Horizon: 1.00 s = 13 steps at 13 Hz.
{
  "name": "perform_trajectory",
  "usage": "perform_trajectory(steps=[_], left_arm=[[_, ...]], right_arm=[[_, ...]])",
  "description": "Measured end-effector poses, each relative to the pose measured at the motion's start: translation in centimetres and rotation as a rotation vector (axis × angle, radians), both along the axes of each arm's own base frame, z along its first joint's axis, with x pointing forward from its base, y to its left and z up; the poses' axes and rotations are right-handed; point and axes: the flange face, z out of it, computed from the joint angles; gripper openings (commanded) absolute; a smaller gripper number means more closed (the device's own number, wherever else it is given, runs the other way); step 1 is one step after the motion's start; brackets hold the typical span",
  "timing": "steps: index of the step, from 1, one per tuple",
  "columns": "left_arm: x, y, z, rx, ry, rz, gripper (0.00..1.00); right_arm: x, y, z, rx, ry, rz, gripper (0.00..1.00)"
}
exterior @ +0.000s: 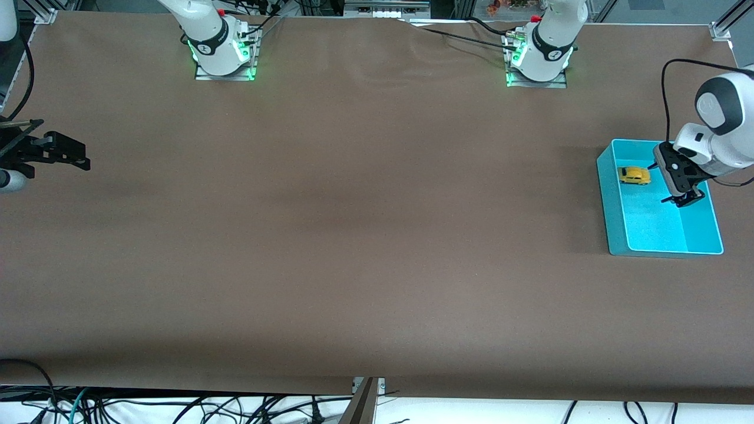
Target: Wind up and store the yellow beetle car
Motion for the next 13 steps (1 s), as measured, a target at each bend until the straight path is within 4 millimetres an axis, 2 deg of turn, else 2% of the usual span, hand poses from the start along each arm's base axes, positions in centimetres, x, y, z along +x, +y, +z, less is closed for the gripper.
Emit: perform_trajectory(steps=[3,8,11,13], left_arm=[[0.9,-3.7,4.6,0.016,-0.011,0.197,1.0],[3.9,-10.2,13.6,0.04,-0.036,0.437,1.0],[4.6,-13.5,18.3,0.058,-0.02,0.614,1.0],[4.7,-15.6,20.6,0.071,-0.018,0.748,1.0]], right_arm=[[0.0,0.0,0.0,0.0,0.0,0.0,1.0],[0.0,0.0,0.0,0.0,0.0,0.0,1.0],[0.0,0.0,0.0,0.0,0.0,0.0,1.0],[0.0,0.0,0.0,0.0,0.0,0.0,1.0]])
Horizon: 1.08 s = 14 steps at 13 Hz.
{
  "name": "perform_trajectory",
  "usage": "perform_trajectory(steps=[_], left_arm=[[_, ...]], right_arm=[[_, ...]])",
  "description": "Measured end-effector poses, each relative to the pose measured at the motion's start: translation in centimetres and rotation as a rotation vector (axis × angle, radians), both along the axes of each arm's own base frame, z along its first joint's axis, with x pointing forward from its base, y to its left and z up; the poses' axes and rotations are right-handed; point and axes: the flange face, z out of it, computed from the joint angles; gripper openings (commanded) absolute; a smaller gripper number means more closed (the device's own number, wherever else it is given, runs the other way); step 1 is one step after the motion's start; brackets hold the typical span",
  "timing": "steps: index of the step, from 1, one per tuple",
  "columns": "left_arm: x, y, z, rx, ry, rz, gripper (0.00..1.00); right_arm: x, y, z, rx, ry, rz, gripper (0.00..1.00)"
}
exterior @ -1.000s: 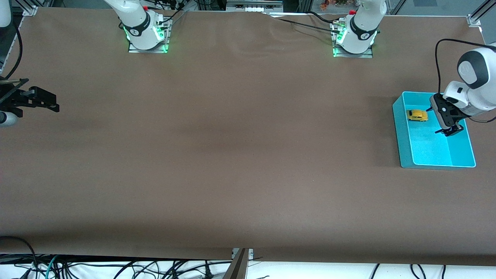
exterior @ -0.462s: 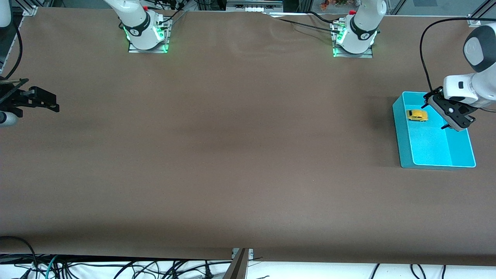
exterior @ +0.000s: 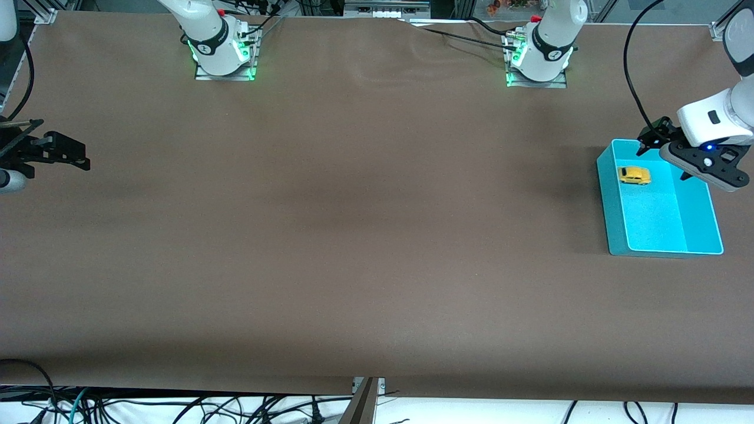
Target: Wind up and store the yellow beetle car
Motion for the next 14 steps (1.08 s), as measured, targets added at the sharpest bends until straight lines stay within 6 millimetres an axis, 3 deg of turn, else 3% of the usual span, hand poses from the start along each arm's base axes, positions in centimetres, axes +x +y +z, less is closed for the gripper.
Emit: perform_trajectory(steps=[5,14], left_arm=[[-1.1,-3.8,2.4,0.035,0.029,0.263,1.0],[-1.7,-5.1,4.2,-0.047,0.012,0.307,1.0]], right_arm=[[0.0,0.0,0.0,0.0,0.0,0.0,1.0],[0.2,-0.2,-0.6,0.0,0.009,-0.004,1.0]])
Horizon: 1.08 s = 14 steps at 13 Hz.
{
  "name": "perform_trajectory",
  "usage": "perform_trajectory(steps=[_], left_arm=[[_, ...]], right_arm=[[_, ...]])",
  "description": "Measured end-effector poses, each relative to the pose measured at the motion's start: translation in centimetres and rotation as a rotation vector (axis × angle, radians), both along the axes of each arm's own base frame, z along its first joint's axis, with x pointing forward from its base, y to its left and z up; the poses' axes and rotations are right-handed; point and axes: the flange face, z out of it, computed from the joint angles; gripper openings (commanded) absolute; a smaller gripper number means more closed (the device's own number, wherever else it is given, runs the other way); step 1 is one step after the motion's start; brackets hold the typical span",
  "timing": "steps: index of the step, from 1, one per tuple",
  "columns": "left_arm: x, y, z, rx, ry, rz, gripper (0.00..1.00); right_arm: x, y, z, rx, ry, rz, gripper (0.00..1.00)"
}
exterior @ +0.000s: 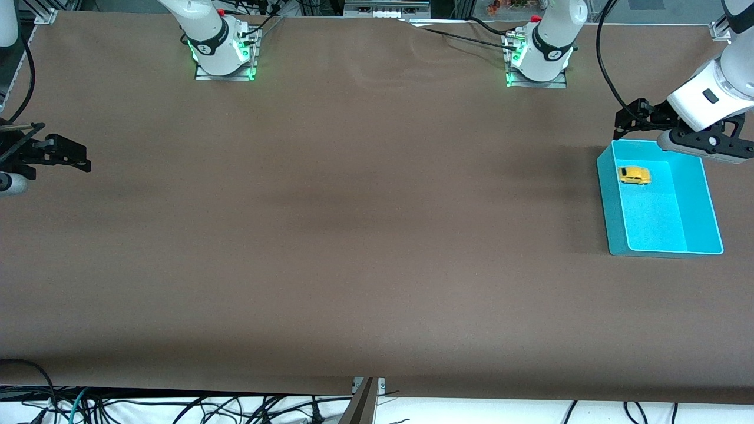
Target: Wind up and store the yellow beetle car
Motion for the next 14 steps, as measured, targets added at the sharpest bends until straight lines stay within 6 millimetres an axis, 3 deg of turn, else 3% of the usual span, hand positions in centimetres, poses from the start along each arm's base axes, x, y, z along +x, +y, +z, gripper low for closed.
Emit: perform_trajectory(steps=[14], left_arm=[[-0.8,-0.8,1.3,0.003,-0.001,-0.012,1.0]], right_arm=[[0.0,-0.1,0.0,-0.001,0.0,-0.002,1.0]])
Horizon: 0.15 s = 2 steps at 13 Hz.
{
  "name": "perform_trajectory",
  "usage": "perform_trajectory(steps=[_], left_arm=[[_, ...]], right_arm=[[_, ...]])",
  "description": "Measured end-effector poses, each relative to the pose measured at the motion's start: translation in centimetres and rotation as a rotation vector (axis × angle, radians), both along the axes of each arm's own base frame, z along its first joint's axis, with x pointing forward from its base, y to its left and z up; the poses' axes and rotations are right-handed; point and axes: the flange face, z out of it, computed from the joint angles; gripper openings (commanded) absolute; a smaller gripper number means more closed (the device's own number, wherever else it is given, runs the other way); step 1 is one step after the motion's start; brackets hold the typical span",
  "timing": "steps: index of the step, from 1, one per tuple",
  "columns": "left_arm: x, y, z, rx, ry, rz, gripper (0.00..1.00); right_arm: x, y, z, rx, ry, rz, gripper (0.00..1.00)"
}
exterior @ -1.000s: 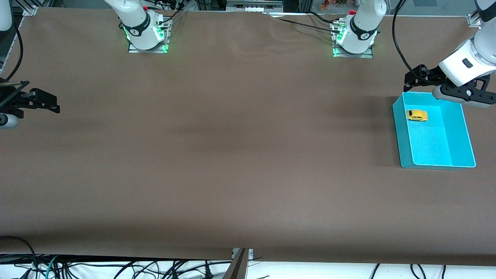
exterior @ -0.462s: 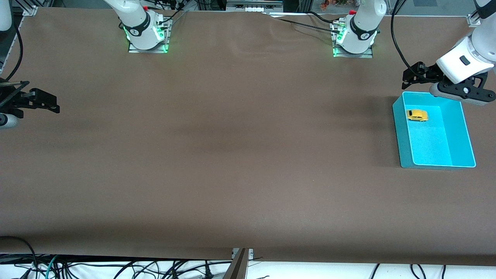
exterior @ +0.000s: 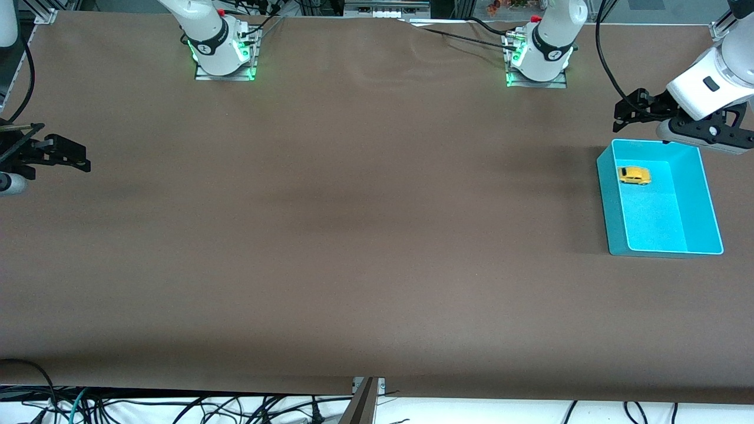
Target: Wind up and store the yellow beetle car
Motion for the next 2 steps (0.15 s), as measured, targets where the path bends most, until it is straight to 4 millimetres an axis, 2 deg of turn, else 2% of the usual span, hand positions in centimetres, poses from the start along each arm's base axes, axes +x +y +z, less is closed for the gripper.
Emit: perform_trajectory(steps=[2], left_arm=[[0.0,0.03,0.01,0.0,0.0,0.002,1.0]], right_arm=[[0.0,0.0,0.0,0.0,0.0,0.0,1.0]])
